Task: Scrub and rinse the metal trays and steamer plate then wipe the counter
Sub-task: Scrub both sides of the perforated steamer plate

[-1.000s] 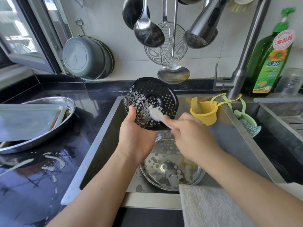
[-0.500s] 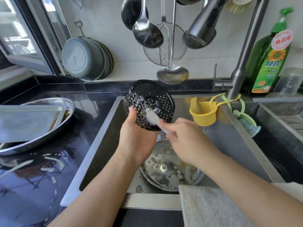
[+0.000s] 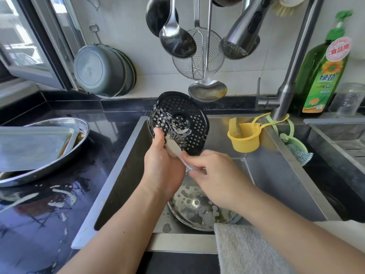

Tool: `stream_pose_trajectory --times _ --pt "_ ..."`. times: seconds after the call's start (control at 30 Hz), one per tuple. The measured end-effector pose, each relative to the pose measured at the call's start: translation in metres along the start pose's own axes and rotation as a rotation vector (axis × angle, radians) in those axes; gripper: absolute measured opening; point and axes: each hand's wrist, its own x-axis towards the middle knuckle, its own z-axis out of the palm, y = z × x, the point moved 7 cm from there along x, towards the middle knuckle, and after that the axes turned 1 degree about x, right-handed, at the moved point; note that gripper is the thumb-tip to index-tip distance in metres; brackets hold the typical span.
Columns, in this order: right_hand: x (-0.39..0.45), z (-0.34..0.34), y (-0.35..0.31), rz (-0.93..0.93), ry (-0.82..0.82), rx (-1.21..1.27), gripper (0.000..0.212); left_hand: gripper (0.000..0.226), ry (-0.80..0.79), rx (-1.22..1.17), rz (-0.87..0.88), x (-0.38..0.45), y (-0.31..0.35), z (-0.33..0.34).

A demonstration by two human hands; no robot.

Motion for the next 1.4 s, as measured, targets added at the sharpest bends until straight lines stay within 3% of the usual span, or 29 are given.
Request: stream_pose_trajectory --times 0.07,0.17,0.23,0.3,0.37,0.47,0.57,0.63,0.77,0.9,1.07,1.2,1.3,1.4 --pt "0.003 -0.004 0.018 0.085 -0.008 -0.097 0.048 0.07 0.083 -0.08 -0.026 0.001 0.005 -0.008" --pt "0.001 -0.009 0.028 0.157 -0.023 -0.257 0.052 0.063 -0.01 -0.233 -0.049 -0.001 0.006 0.0" --pt "0.001 -0.002 0.012 0.078 -0.047 -0.122 0.05 0.064 0.057 -0.162 -0.069 -0.004 0.007 -0.002" --pt "-0.001 0.002 -0.001 0.002 -0.043 0.023 0.048 0.068 -0.001 -0.273 -0.136 -0.012 0.006 0.009" --pt "0.002 -0.003 0.009 0.031 -0.013 0.0 0.048 0.069 -0.037 -0.335 -0.145 -0.017 0.011 0.016" --pt "0.001 -0.012 0.027 0.137 0.012 -0.229 0.05 0.066 -0.025 -0.378 -0.103 -0.014 0.016 0.014" --pt "-0.001 -0.004 0.008 0.061 -0.029 -0.092 0.048 0.068 -0.041 -0.42 -0.125 -0.015 0.011 0.016" --pt "0.0 -0.003 0.001 0.006 -0.009 -0.015 0.047 0.068 -0.059 -0.419 -0.132 -0.017 0.009 0.019" --pt "0.004 -0.015 0.026 0.122 0.046 -0.207 0.051 0.066 -0.044 -0.421 -0.086 -0.015 0.016 0.017" --pt "-0.002 -0.003 0.001 -0.002 -0.01 -0.035 0.049 0.067 -0.056 -0.43 -0.121 -0.018 0.013 0.019" --pt "0.007 -0.017 0.035 0.137 0.071 -0.199 0.051 0.065 -0.031 -0.399 -0.084 -0.017 0.018 0.02" --pt "0.005 -0.005 0.011 -0.006 0.041 -0.061 0.047 0.067 -0.061 -0.397 -0.134 -0.02 0.014 0.025" --pt "0.015 -0.023 0.036 0.131 0.163 -0.148 0.048 0.066 -0.062 -0.407 -0.112 -0.019 0.013 0.025" --pt "0.008 -0.015 0.023 0.064 0.089 -0.096 0.048 0.067 -0.074 -0.406 -0.132 -0.019 0.012 0.026"
